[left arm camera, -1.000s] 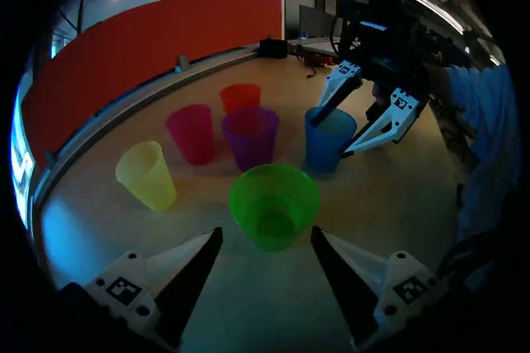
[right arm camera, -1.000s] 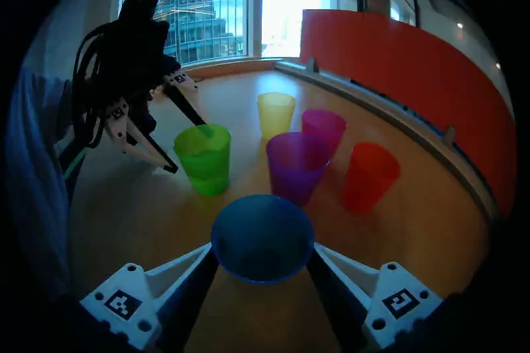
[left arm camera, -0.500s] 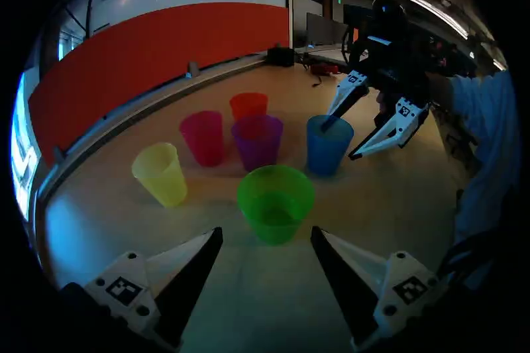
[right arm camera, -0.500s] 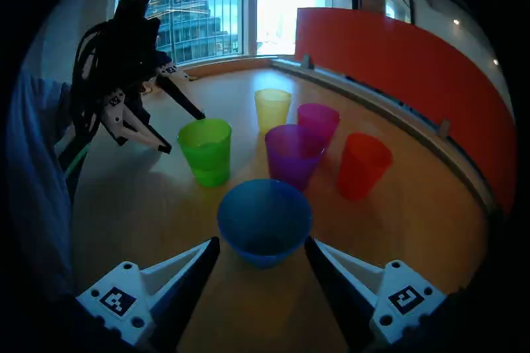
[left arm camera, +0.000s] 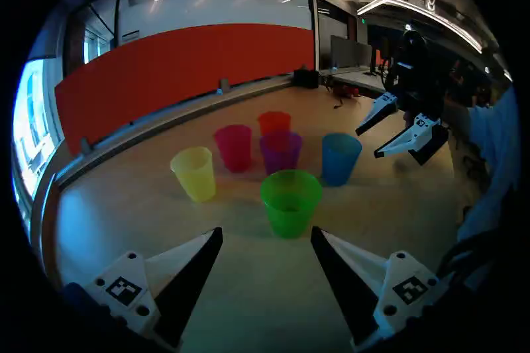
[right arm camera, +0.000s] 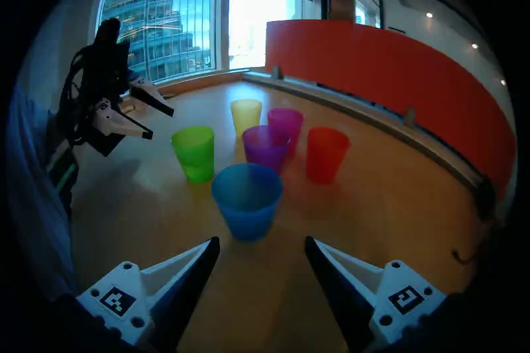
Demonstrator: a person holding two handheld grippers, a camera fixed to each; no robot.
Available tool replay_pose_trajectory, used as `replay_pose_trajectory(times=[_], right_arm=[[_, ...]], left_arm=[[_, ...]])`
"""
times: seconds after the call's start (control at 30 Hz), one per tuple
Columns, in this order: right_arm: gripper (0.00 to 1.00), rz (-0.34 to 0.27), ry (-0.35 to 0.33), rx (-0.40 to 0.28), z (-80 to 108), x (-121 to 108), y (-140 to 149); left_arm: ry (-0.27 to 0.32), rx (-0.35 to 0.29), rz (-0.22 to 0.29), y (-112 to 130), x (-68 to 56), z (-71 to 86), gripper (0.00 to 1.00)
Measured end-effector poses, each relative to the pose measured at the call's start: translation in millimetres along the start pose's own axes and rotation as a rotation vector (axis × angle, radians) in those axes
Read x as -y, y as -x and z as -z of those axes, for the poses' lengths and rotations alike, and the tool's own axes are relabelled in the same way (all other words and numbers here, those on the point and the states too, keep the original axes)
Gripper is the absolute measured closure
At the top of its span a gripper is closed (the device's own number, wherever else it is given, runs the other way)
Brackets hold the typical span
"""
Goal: Pour water
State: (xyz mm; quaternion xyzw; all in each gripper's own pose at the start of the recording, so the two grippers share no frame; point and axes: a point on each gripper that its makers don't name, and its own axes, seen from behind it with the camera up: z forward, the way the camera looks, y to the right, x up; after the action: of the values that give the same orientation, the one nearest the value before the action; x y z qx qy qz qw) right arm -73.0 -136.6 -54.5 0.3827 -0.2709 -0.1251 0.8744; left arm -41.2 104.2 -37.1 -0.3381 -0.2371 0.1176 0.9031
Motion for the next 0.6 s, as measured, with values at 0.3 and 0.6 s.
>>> replay_pose_trajectory(times=[0.3, 0.6], right_arm=[[0.01, -0.068, 0.127, -0.140, 35.1, -18, -25], [0.01, -0.106, 0.256, -0.287, 63.9, -36, -53]], left_arm=[[-0.174, -0.169, 0.041, -30, 28.9, 33.2, 0.01], [-0.320, -0.323, 0.083, -59, 44.0, 64.6, 0.01]])
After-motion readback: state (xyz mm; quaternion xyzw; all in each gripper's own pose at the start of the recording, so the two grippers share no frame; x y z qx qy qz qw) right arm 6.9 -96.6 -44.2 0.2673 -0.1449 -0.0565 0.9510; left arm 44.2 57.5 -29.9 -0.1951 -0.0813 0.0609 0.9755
